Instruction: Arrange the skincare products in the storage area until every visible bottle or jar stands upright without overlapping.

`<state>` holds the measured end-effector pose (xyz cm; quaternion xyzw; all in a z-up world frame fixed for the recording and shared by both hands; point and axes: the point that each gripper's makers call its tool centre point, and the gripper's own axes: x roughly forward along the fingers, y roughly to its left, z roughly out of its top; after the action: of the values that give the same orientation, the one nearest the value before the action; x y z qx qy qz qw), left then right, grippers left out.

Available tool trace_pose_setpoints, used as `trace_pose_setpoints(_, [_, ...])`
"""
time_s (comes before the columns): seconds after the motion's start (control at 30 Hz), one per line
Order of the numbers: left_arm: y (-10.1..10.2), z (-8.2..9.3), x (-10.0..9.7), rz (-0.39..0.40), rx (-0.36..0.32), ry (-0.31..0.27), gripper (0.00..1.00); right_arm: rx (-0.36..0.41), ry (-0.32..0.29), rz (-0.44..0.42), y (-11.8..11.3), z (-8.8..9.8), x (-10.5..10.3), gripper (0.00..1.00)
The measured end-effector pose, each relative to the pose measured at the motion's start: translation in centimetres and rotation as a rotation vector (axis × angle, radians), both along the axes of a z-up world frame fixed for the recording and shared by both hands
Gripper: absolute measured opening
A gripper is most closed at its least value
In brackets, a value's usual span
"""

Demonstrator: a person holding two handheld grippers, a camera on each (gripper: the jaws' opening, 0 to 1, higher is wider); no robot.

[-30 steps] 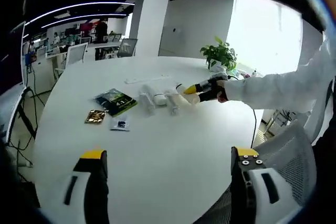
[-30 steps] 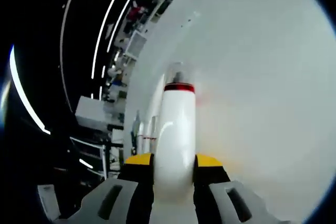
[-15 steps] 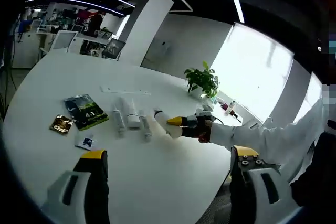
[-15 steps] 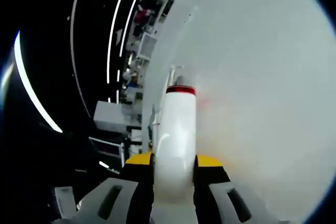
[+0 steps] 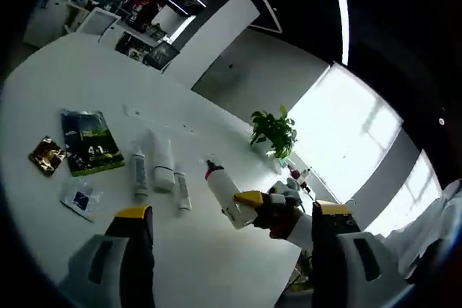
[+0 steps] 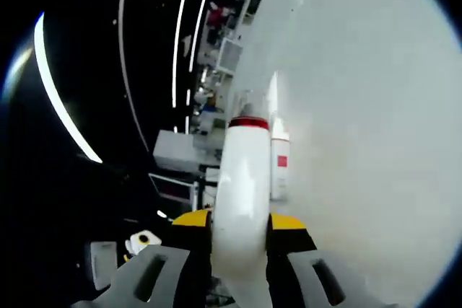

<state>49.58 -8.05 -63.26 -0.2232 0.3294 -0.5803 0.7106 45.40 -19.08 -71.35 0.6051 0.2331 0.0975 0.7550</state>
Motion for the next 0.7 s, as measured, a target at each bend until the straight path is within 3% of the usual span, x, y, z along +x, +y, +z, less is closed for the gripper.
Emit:
trace_pose_setpoints(0.23, [-2.6, 1.2, -0.9, -0.016, -0.086, 0.11, 0.79, 0.019, -0.073, 0.063, 2.8, 2.9, -0.8, 0.2])
trace_pose_setpoints(0.7, [-5.5, 0.6, -2.4, -0.019, -0.128, 0.223, 0.76, 0.061, -0.17, 0.161, 7.9, 6.6, -2.7, 0.2])
